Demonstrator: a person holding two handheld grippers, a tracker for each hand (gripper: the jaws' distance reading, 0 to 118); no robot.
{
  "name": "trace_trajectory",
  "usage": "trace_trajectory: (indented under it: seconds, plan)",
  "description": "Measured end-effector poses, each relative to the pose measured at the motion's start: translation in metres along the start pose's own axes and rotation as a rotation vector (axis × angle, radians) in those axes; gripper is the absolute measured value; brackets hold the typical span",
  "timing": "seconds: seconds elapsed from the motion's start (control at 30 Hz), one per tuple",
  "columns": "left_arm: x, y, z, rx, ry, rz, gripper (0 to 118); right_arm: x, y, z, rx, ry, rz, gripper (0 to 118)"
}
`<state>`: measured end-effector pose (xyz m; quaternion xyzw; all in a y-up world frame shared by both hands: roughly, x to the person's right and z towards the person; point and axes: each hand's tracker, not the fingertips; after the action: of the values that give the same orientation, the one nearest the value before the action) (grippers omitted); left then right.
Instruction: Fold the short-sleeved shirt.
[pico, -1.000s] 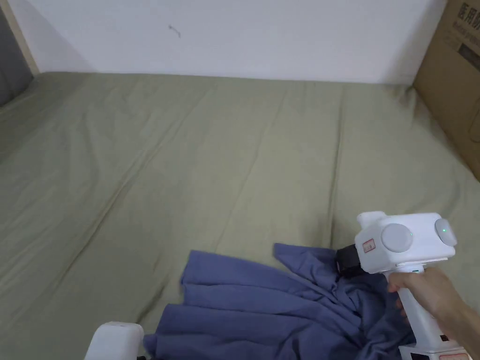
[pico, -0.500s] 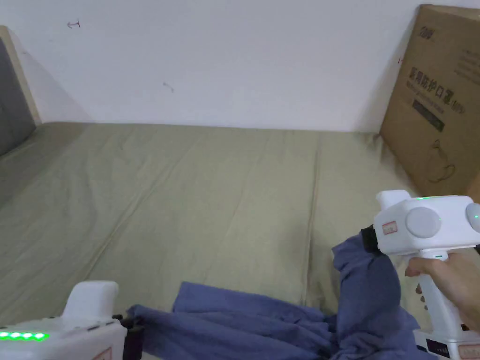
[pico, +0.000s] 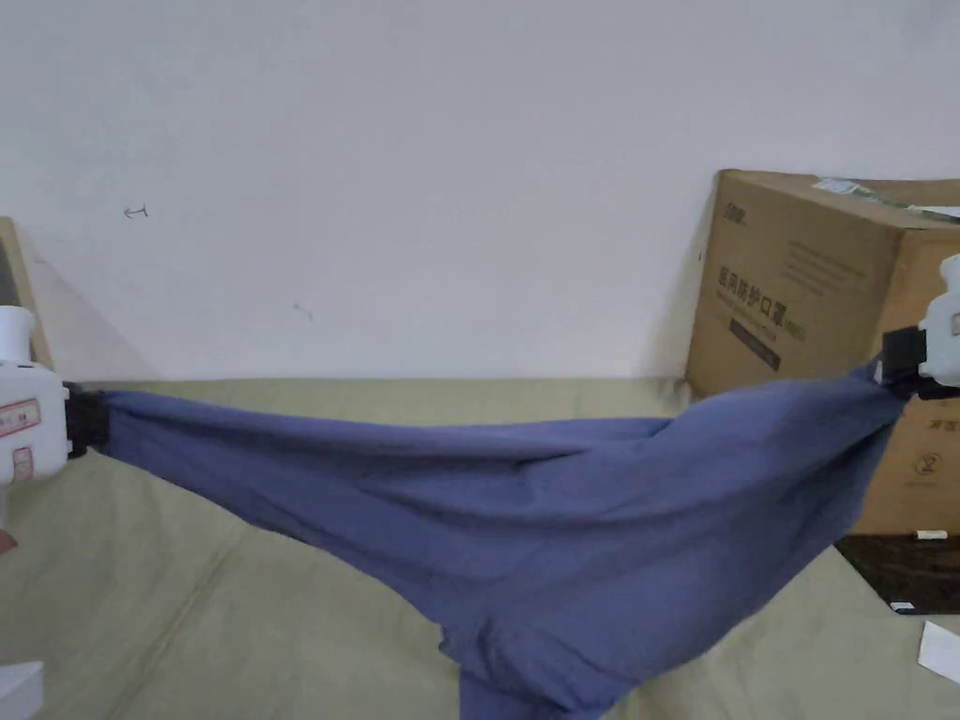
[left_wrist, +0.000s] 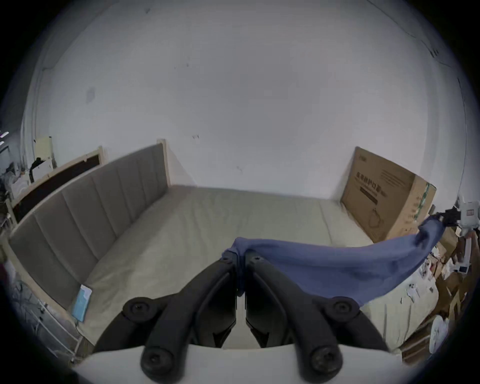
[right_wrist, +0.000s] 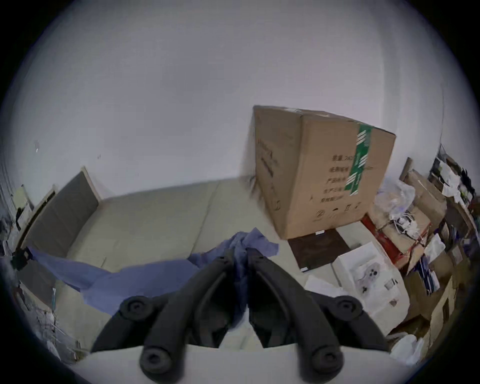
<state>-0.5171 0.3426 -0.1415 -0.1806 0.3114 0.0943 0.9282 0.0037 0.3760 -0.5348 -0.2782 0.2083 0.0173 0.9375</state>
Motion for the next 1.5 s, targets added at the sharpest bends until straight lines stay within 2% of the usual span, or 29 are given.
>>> trace_trajectory:
  seconds: [0.1, 0.27, 0.4, 0.83, 1.03, 1.17, 1.33, 1.5]
  plan:
    - [-0.013, 0.017, 0.004, 0.025, 0.010, 0.017, 4, 0.012, 0.007, 0.014, 0.025, 0.024, -0.043, 8]
    - [-0.023, 0.030, 0.006, 0.031, 0.027, -0.005, 3, 0.004, 0.008, 0.021, 0.034, 0.026, -0.016, 8]
    - [-0.034, 0.034, -0.002, 0.022, 0.043, 0.005, 3, -0.011, 0.011, 0.006, 0.020, 0.053, -0.035, 8]
    - [-0.090, 0.095, -0.085, 0.024, 0.173, 0.010, 3, -0.106, 0.088, -0.112, -0.014, 0.150, -0.060, 8]
    - [-0.114, 0.133, -0.103, 0.117, 0.232, 0.040, 3, -0.154, 0.137, -0.151, 0.030, 0.219, -0.057, 8]
    - [-0.131, 0.144, -0.104, 0.185, 0.260, 0.050, 3, -0.169, 0.156, -0.158, 0.068, 0.261, -0.077, 8]
    - [-0.147, 0.113, -0.107, 0.194, 0.260, 0.080, 3, -0.177, 0.132, -0.174, 0.050, 0.289, -0.061, 8]
    - [-0.146, 0.056, -0.116, 0.108, 0.255, 0.090, 3, -0.172, 0.071, -0.211, -0.091, 0.282, -0.070, 8]
